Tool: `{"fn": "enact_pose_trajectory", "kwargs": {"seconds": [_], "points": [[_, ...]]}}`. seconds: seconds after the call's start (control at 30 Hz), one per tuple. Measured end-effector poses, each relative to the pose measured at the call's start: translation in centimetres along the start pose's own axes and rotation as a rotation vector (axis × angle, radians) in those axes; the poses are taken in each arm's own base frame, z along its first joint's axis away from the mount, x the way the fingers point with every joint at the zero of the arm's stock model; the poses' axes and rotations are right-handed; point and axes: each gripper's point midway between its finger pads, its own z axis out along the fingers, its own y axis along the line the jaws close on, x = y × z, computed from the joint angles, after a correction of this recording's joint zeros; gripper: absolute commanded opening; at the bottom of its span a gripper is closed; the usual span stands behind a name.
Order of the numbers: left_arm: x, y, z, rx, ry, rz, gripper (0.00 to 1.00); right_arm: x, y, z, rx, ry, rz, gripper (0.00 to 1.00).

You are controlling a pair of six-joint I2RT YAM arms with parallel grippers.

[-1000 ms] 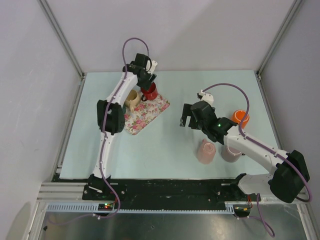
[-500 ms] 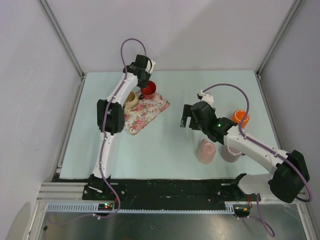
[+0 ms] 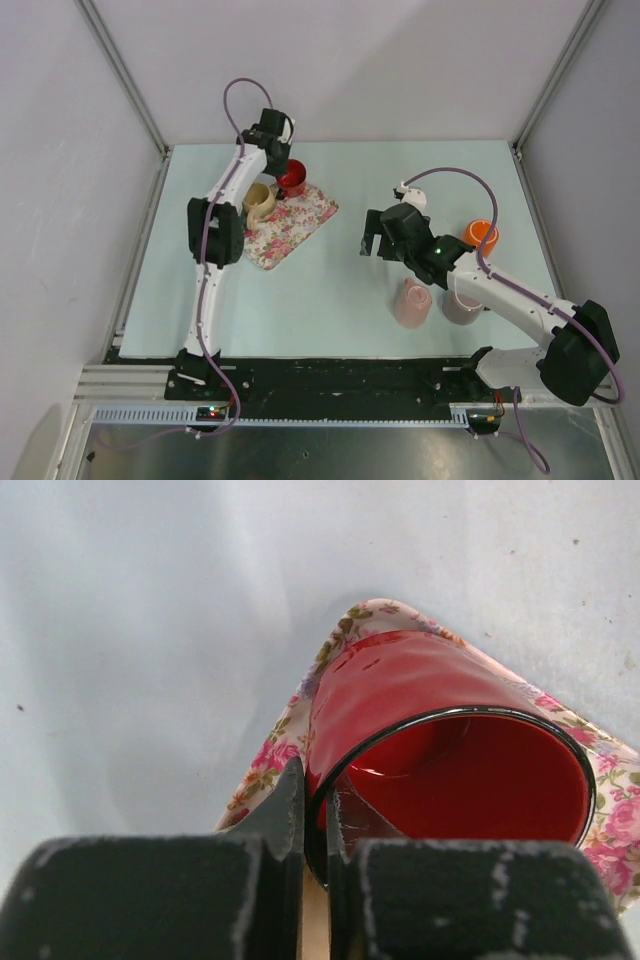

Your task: Turn the mug right side up

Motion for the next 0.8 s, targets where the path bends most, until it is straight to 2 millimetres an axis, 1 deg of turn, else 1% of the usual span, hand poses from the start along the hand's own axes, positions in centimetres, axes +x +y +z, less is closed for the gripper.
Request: {"fn": "enact_pose_trajectory", "kwargs": {"seconds": [0.2, 0.37, 0.6, 0.8], "points": [[1.0, 1.0, 0.7, 0.064, 0.030, -0.211, 0.00, 0.0, 0.0, 0.0, 0.001, 0.001, -0.001, 0.99], [1.4, 0.9, 0.8, 0.107, 0.056, -0.350, 0.00, -0.7, 0.6, -0.3, -0.009, -0.007, 0.001, 0.99], [2.1, 0.7, 0.2, 0.088, 0.079, -0.419, 0.00, -0.7, 0.7, -0.3, -0.008, -0.003, -0.002, 0.99], [2.4, 0.0, -1.1, 0.082, 0.093, -0.469, 0.00, -0.8, 0.8, -0.1, -0.007, -0.001, -0.007, 0.99]]}}
